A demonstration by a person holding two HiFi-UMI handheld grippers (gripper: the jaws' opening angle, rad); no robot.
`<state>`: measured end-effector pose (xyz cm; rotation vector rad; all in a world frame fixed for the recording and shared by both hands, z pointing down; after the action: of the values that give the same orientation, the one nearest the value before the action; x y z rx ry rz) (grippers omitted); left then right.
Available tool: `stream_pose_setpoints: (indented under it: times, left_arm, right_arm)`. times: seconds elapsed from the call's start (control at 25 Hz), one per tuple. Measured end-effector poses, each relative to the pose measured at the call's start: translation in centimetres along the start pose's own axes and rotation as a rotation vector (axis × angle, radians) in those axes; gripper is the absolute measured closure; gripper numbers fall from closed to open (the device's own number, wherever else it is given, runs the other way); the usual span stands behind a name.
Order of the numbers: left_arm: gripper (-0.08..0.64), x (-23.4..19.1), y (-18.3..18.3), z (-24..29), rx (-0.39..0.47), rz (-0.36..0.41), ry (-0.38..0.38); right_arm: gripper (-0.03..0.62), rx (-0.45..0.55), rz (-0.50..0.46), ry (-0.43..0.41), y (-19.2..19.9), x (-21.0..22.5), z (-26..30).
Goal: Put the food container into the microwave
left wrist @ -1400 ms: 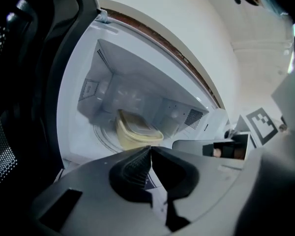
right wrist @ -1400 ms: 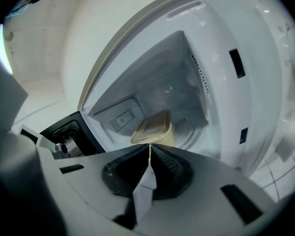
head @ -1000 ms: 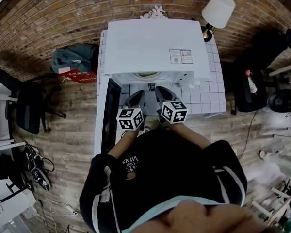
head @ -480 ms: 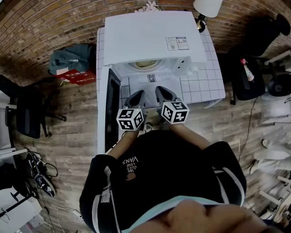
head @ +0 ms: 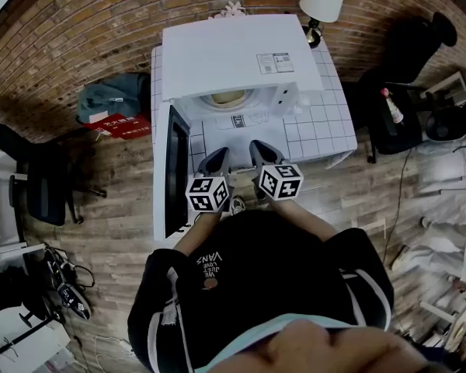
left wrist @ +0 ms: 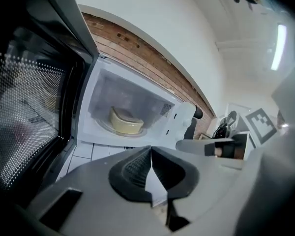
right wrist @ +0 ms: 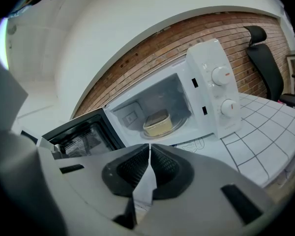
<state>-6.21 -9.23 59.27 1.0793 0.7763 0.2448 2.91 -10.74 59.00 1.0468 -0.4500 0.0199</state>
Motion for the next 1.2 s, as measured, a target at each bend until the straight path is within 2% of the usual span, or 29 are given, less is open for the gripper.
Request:
stream_pose_setpoints:
  times: [0.84, 1.2]
  left_arm:
    - [0.546, 5.3, 1.5, 1.1, 0.092, -0.015, -0.179]
    - [0.546, 6.5, 2.3, 0.7, 0.101, -0.014, -0.222]
  right_arm:
    - [0.581, -0.068, -0.091, -0.164, -0.6, 4.1, -3.4]
    - [0.588, -0.112, -0.130, -0.207, 0.4, 4.7, -4.2]
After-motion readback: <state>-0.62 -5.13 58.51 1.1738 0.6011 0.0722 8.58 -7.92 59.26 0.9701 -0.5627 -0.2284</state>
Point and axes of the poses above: the fingertips, and each gripper's own axes: z forward along the fingers, x to its right, y out of its underside, the point moved 1 cm from there along -z, backward along the fingers, and after that the axes turned 9 degrees about y, right-handed, at the moved point
